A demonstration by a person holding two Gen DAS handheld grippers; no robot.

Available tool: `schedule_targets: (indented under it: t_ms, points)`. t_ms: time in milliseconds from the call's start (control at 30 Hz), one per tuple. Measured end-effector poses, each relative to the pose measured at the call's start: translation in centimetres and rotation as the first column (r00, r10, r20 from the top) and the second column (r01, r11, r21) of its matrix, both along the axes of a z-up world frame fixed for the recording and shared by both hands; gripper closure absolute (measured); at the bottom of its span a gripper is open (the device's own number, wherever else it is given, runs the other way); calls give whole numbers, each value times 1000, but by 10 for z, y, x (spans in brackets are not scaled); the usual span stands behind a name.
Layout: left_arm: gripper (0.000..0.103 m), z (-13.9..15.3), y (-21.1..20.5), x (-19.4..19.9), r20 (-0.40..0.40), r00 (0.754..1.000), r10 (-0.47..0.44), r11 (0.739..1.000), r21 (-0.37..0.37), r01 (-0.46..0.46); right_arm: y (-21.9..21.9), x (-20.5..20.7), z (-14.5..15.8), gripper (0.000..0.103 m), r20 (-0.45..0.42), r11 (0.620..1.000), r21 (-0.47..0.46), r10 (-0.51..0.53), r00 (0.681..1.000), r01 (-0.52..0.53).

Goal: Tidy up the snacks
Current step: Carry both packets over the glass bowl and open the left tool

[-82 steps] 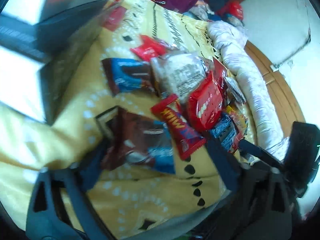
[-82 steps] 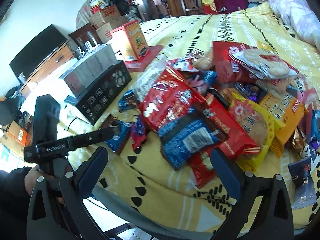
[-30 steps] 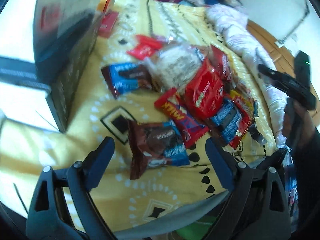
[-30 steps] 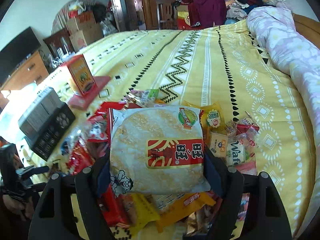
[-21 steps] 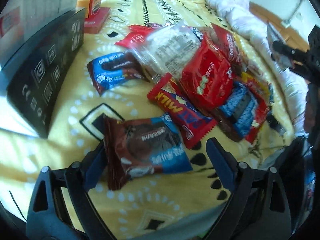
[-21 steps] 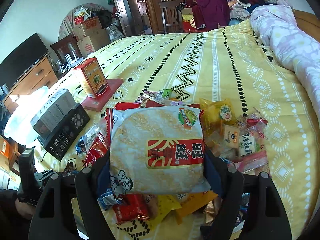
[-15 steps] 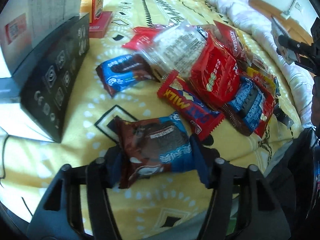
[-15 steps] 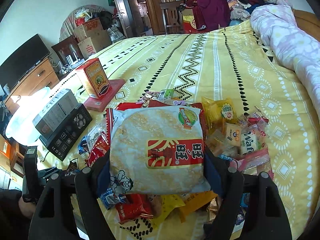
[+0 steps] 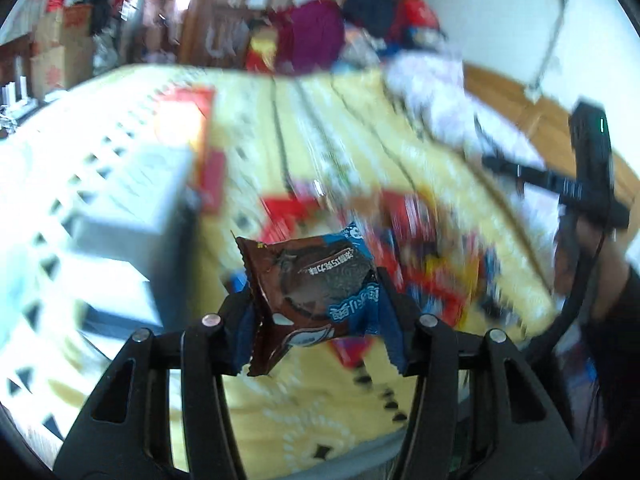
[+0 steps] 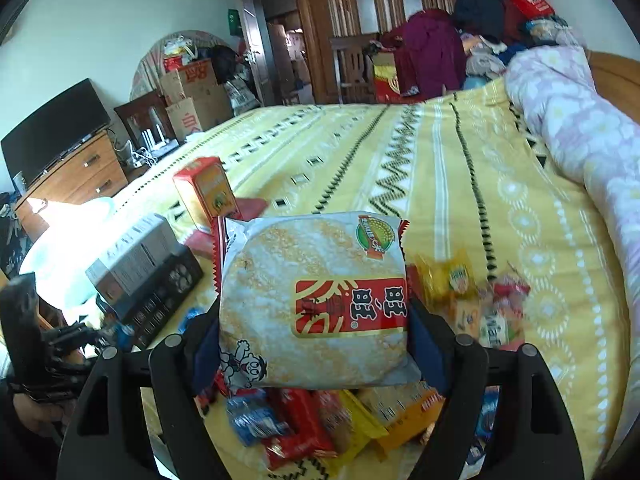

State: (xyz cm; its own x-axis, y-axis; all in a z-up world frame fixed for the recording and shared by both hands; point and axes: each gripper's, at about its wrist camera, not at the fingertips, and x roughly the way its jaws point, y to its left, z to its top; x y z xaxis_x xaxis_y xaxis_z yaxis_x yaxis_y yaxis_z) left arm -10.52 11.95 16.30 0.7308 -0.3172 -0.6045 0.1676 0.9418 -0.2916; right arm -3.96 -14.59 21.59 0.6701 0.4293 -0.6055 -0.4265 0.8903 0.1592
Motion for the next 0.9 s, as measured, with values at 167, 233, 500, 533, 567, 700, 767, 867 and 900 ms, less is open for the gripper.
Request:
schedule_targets:
  t_ms: [167, 233, 500, 533, 567, 700, 767, 867, 900]
  points:
    - [50, 43, 89, 4, 77, 976, 205, 978, 16, -207, 68, 3, 45, 21, 77, 993, 44, 109, 991, -113]
    - [50, 53, 132, 1, 85, 951, 298, 954, 11, -299, 110, 5, 61, 21, 100, 983, 55, 171, 980, -177]
    - [50, 55, 277, -26, 50, 812, 581, 813, -8, -582, 284, 2, 84, 21, 98, 890, 129, 427, 899, -437]
    - [50, 51, 287, -27, 37, 800, 599, 801, -9, -599, 309, 0, 82, 21, 88, 875, 134, 457, 885, -465]
    - [50, 47, 294, -27, 22, 791, 612, 791, -13, -612, 328, -2, 80, 21, 77, 864, 136, 478, 875, -484]
    - [50, 28, 308, -22, -42, 770, 637, 770, -11, -638, 402, -8, 61, 21, 11, 826, 142, 550, 835, -546]
    - [49, 20, 304, -14, -68, 770, 634, 772, -1, -635, 426, -12, 48, 21, -25, 815, 135, 571, 820, -564]
    - [48, 18, 306, -20, -94, 776, 624, 779, -3, -627, 452, -18, 27, 21, -65, 802, 125, 594, 802, -584]
    - [47, 18, 306, -18, -97, 777, 623, 780, -7, -626, 457, -19, 22, 20, -77, 798, 125, 600, 796, -589]
